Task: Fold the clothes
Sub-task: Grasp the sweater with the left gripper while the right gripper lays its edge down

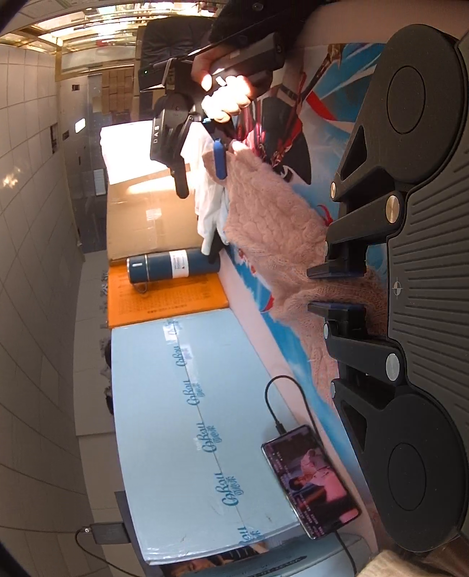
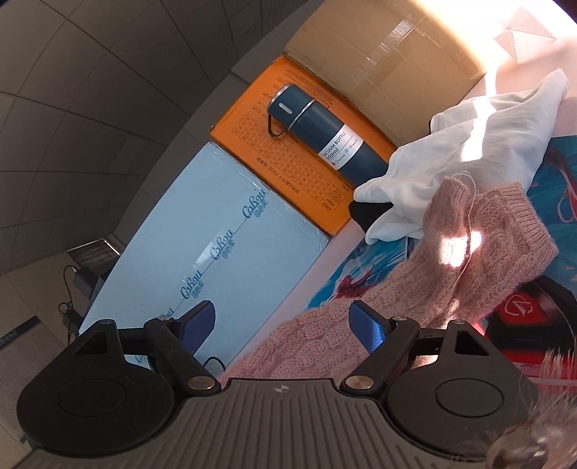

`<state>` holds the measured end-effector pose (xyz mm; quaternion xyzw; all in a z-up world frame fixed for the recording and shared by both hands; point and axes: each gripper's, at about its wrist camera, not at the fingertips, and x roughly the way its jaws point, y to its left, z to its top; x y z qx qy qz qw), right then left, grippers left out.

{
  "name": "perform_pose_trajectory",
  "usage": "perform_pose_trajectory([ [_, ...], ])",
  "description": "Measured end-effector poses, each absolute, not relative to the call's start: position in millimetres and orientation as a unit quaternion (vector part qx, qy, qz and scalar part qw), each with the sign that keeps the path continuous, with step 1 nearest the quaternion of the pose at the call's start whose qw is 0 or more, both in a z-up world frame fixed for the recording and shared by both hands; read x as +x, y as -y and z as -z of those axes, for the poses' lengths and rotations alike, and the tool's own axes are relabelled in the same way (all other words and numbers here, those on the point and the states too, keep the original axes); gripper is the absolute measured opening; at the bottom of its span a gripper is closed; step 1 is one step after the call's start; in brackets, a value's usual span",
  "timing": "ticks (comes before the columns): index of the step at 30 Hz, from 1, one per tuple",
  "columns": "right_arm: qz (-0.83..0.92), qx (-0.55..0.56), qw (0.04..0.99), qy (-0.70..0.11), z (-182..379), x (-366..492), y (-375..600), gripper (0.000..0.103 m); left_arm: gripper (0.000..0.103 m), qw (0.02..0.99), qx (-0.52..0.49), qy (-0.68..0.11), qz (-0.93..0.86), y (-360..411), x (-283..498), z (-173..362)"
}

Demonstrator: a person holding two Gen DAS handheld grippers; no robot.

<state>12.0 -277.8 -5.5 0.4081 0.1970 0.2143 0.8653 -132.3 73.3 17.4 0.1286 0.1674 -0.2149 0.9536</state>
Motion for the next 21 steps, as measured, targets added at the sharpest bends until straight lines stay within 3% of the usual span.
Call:
perform_pose_trajectory([
  [8, -0.196, 0.384, 0.858, -0.280, -14, 44, 234, 0.075, 0.011, 0.950, 0.165, -0.166, 0.205, -65, -142, -7],
  [10, -0.172, 0.343, 0.873, -0.301, -17, 46, 220, 0.055, 0.011, 0.954, 0.164, -0.160, 0.195, -66, -143, -7],
  [12, -0.159, 0.307, 0.883, -0.317, -14, 45, 210, 0.011, 0.011, 0.957, 0.160, -0.153, 0.186, -68, -145, -8],
  [13, -0.165, 0.303, 0.884, -0.315, -12, 42, 209, 0.006, 0.011, 0.959, 0.159, -0.149, 0.183, -69, -146, -9],
  [21, -0.194, 0.285, 0.917, -0.201, -50, -63, 232, 0.006, 0.011, 0.969, 0.130, -0.105, 0.184, -90, -163, -22],
])
